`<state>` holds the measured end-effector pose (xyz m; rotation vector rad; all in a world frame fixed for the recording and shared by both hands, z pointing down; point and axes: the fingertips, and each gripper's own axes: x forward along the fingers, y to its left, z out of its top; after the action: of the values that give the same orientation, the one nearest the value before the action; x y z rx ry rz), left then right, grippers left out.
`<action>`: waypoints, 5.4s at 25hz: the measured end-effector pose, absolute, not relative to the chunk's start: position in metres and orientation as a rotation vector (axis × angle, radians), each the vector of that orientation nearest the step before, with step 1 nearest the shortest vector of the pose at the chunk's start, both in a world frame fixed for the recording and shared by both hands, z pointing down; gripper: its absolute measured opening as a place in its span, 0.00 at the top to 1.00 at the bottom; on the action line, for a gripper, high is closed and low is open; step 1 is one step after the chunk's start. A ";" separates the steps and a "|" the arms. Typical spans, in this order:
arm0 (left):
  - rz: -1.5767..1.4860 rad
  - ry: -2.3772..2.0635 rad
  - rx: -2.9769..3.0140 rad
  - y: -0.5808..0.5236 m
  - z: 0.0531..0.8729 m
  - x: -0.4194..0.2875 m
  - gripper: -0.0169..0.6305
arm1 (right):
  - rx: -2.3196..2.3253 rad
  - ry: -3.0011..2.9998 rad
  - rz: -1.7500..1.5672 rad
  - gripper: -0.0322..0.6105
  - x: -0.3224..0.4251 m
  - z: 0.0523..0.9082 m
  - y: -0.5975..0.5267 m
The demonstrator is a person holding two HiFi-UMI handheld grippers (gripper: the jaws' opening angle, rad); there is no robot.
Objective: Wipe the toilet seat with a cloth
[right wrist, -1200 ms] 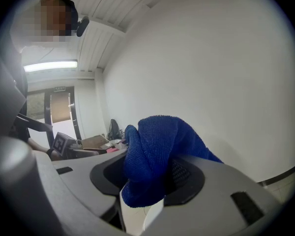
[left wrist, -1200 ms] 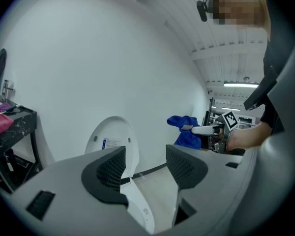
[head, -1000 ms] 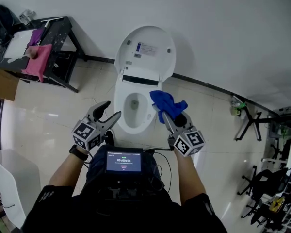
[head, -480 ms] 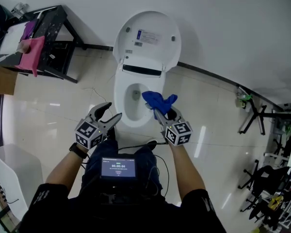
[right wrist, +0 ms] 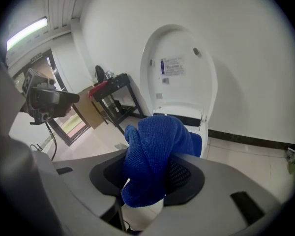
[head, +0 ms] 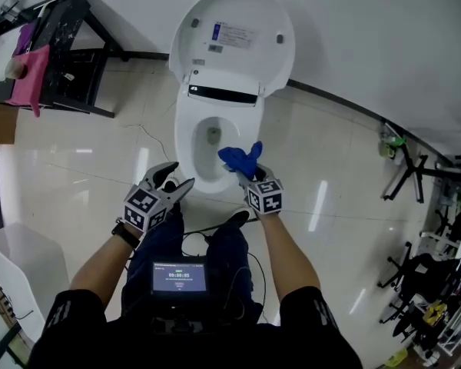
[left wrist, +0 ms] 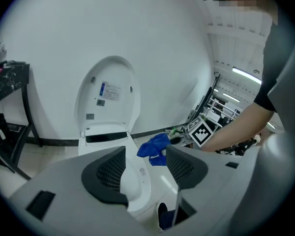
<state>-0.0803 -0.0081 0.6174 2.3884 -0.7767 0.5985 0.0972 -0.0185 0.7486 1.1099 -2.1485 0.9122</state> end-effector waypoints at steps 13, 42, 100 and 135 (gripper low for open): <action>0.650 -0.750 2.351 0.008 0.677 -0.074 0.59 | 0.916 -1.935 0.928 0.65 0.095 0.916 0.010; 0.671 -0.795 2.213 0.020 0.748 -0.103 0.59 | 0.688 -1.938 0.990 0.64 0.006 0.987 0.079; 0.193 -0.938 2.749 -0.093 0.367 -0.057 0.59 | 1.333 -2.570 0.260 0.64 0.089 0.367 -0.056; 0.074 -0.947 2.907 -0.076 0.287 -0.051 0.59 | 1.480 -2.675 0.055 0.66 0.124 0.256 -0.029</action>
<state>-0.0505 -0.0764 0.2867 2.9069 -0.9466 0.0738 0.1236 -0.0294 0.2560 1.4803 -2.6751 0.0550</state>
